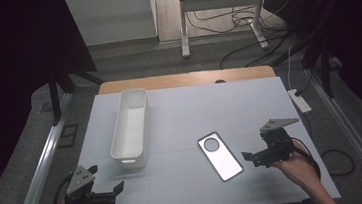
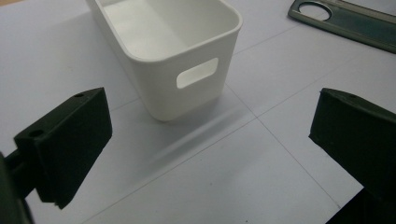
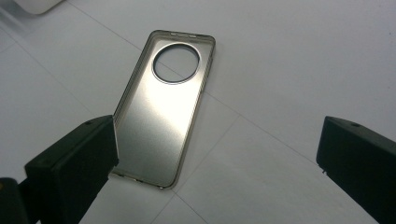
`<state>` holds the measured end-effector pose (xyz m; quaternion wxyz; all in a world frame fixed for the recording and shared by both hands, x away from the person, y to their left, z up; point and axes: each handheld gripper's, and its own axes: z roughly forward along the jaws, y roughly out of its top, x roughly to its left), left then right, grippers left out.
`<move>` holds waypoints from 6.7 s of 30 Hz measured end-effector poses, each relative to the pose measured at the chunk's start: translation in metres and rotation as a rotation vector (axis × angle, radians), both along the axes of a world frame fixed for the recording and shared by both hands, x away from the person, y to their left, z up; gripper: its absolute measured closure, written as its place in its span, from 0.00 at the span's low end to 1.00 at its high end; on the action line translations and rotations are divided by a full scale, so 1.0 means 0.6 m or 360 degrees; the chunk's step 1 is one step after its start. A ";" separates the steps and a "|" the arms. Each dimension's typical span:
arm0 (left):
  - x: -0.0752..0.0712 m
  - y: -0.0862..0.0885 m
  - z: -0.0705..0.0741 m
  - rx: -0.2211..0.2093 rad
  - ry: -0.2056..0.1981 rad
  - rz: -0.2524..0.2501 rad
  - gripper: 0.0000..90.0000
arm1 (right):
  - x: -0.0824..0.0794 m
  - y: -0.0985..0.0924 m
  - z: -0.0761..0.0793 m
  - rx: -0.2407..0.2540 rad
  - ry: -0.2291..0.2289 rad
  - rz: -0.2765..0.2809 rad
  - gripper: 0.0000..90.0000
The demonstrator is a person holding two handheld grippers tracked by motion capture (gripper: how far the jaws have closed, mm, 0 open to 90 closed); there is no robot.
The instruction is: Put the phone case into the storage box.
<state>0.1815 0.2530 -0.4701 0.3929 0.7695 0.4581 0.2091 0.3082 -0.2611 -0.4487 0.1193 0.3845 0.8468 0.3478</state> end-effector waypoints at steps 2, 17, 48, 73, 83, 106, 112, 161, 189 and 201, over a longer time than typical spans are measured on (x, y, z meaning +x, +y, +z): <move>0.000 0.000 0.000 -0.0001 0.0003 -0.0002 0.00 | 0.003 0.004 -0.001 -0.0012 0.0008 0.0002 0.00; 0.001 0.002 0.000 -0.0020 0.0012 -0.0014 0.00 | 0.024 0.032 -0.003 -0.0029 0.0031 0.0044 0.00; 0.001 0.001 0.000 -0.0008 0.0005 -0.0027 0.00 | 0.058 0.092 -0.024 -0.0139 0.0149 0.0049 0.00; 0.001 0.000 0.000 -0.0002 0.0007 -0.0048 0.00 | 0.060 0.096 -0.097 -0.0364 0.0284 0.0096 0.28; 0.001 -0.002 0.000 0.0011 0.0009 -0.0053 0.00 | 0.065 0.082 -0.088 -0.0353 0.0295 0.0115 0.72; 0.002 -0.003 0.000 0.0017 0.0011 -0.0074 0.00 | 0.065 0.084 -0.082 -0.0298 0.0355 0.0112 0.98; 0.003 -0.003 -0.001 0.0004 0.0027 -0.0105 0.02 | 0.061 0.080 -0.074 -0.0265 0.0316 0.0112 0.98; 0.019 -0.047 0.004 -0.0107 0.0063 -0.0259 0.00 | 0.059 0.042 -0.018 -0.0080 0.0063 0.0035 0.98; 0.070 -0.130 0.010 -0.0072 0.0006 -0.0479 0.00 | 0.057 0.041 -0.003 -0.0042 -0.0020 0.0053 0.98; 0.113 -0.163 0.016 -0.0197 0.0014 -0.0528 0.00 | 0.054 0.043 0.005 -0.0008 -0.0043 0.0064 0.98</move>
